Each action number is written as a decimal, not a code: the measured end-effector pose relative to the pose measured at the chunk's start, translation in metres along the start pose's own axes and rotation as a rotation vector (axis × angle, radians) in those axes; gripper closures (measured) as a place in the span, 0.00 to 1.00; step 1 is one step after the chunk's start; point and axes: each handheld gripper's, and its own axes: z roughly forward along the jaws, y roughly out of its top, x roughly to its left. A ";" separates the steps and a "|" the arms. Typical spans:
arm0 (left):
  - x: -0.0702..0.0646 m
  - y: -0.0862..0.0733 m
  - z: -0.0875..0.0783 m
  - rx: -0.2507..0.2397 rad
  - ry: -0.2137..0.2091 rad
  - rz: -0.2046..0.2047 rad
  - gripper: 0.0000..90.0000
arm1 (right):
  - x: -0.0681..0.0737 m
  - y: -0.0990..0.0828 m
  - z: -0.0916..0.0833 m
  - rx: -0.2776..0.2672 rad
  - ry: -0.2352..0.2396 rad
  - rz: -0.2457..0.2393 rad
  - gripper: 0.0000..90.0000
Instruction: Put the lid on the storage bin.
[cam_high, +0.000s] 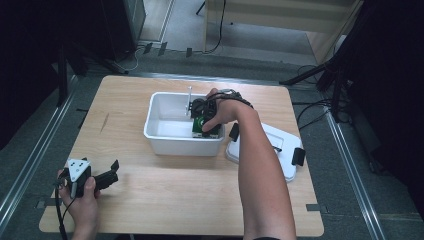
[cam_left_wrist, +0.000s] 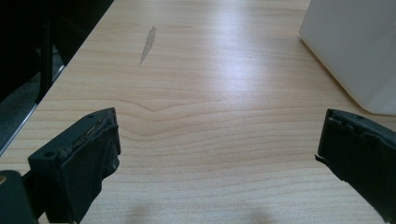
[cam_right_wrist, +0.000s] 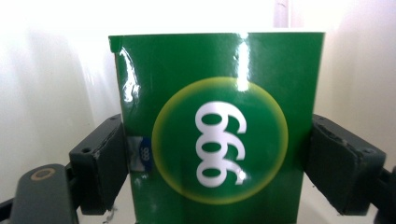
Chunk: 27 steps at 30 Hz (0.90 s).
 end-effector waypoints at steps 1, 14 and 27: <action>0.000 0.000 0.000 -0.001 0.000 0.001 0.00 | 0.001 0.000 -0.002 -0.002 -0.011 0.004 0.16; -0.001 0.000 0.000 0.002 0.002 0.007 0.00 | 0.003 -0.002 -0.041 -0.066 -0.070 0.100 0.00; -0.002 0.000 0.001 0.006 0.002 0.014 0.00 | 0.010 -0.036 -0.085 -0.098 -0.110 0.147 0.00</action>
